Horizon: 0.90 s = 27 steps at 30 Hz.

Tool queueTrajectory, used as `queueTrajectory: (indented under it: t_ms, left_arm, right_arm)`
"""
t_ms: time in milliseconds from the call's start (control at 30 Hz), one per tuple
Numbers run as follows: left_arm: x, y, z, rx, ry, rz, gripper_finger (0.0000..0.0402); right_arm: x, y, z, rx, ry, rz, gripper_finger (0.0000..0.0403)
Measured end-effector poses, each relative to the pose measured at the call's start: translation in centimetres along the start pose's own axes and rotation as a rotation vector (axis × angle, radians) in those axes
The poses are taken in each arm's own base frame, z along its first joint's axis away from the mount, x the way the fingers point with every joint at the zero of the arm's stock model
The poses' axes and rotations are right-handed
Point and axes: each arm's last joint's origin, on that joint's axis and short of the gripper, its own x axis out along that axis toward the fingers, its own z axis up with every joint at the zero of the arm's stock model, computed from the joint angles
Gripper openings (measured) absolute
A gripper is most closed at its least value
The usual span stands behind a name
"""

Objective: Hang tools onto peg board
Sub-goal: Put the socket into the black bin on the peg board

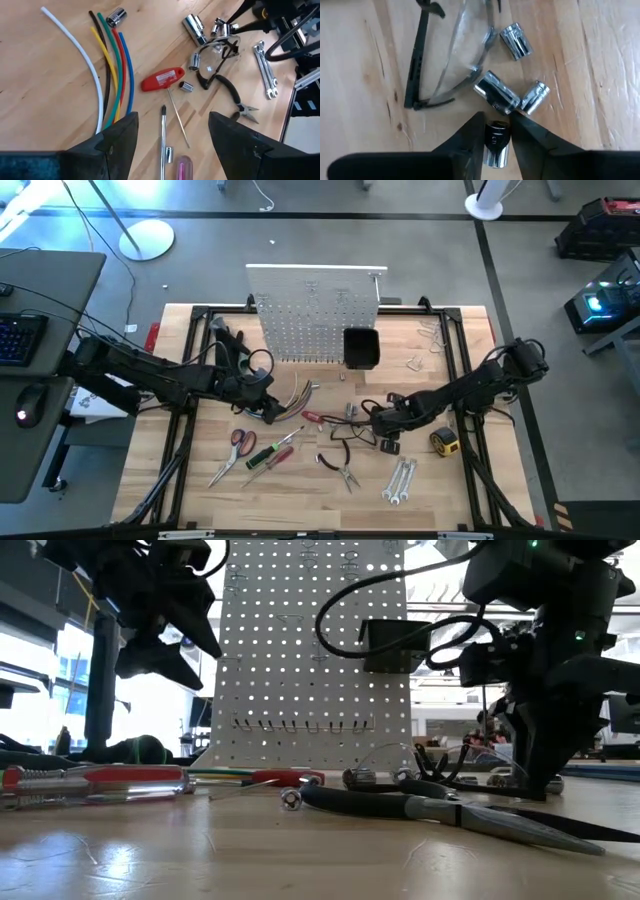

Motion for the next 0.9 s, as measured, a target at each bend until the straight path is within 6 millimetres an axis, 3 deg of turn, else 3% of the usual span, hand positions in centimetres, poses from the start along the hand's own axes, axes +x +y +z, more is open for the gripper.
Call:
queueTrajectory:
  t_ms: [200, 333, 467, 667, 900]
  left_arm:
    - [0.0, 0.0, 0.1, 0.031, -0.005, 0.004, 0.0236]
    - [0.0, 0.0, 0.1, 0.031, -0.006, 0.004, 0.0236]
    - [0.0, 0.0, 0.1, 0.031, -0.006, 0.004, 0.0236]
    - [0.0, 0.0, 0.1, 0.032, -0.005, 0.005, 0.0236]
    - [0.0, 0.0, 0.1, 0.033, -0.005, 0.005, 0.0236]
  right_arm:
    - [-0.4, -0.6, -0.1, -0.008, 0.036, 0.035, 0.0081]
    - [-0.5, -0.7, 0.2, 0.000, 0.031, 0.044, 0.0056]
    - [-1.5, -0.3, 1.7, -0.044, -0.019, 0.054, 0.0041]
    - [-5.6, 0.4, 4.0, -0.176, -0.084, 0.068, 0.0041]
    - [-12.3, 0.2, 5.3, -0.219, -0.190, 0.077, 0.0044]
